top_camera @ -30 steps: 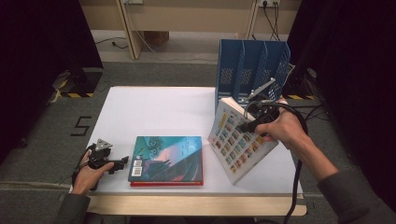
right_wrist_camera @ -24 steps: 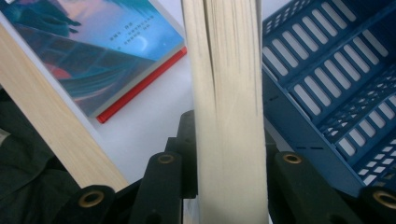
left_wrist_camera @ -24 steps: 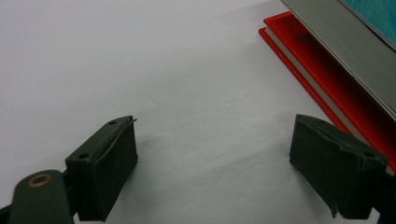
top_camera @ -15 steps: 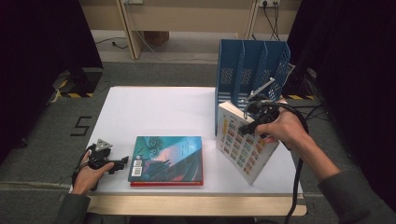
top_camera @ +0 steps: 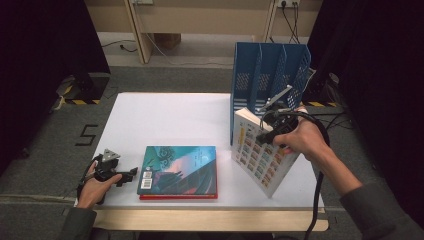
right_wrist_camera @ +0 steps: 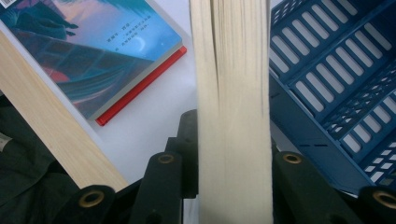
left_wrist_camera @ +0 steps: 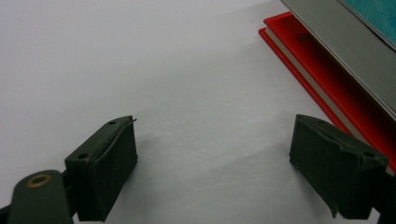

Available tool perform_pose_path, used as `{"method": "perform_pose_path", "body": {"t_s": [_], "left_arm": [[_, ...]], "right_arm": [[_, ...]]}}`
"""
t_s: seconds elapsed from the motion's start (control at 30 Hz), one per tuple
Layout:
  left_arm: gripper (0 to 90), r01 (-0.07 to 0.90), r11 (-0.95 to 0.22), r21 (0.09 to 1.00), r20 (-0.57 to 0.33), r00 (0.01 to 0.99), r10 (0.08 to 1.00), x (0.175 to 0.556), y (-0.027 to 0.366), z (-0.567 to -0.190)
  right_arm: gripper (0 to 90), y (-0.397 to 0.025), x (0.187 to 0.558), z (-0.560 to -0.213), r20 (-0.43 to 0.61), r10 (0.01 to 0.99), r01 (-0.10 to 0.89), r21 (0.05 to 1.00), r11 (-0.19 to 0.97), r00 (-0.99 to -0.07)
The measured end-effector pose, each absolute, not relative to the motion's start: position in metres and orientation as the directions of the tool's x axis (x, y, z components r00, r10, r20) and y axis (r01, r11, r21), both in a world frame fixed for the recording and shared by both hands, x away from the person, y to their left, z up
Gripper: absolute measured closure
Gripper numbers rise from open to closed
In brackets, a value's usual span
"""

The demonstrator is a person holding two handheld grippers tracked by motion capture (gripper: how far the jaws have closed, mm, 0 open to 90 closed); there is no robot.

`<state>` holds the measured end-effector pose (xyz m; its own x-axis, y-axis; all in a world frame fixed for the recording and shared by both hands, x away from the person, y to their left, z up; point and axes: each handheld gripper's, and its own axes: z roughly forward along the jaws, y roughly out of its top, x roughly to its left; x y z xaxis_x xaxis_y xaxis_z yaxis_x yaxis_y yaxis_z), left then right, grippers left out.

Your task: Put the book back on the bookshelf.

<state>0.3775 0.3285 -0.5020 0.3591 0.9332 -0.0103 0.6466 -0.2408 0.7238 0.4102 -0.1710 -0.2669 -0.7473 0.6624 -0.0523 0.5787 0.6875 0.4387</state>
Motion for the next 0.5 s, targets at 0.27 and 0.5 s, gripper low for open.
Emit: {"method": "perform_pose_path", "body": {"t_s": [0.27,0.5], "left_arm": [[13.3,0.646,-0.24,0.725,-0.01,0.359,0.933,0.378,0.329,-0.502],[13.2,0.645,-0.24,0.725,-0.011,0.36,0.933,0.378,0.329,-0.502]], "right_arm": [[73.3,-0.174,0.408,-0.263,-0.035,0.674,0.589,0.454,0.669,-0.738],[73.3,-0.176,0.404,-0.256,-0.014,0.679,0.588,0.487,0.646,-0.734]]}}
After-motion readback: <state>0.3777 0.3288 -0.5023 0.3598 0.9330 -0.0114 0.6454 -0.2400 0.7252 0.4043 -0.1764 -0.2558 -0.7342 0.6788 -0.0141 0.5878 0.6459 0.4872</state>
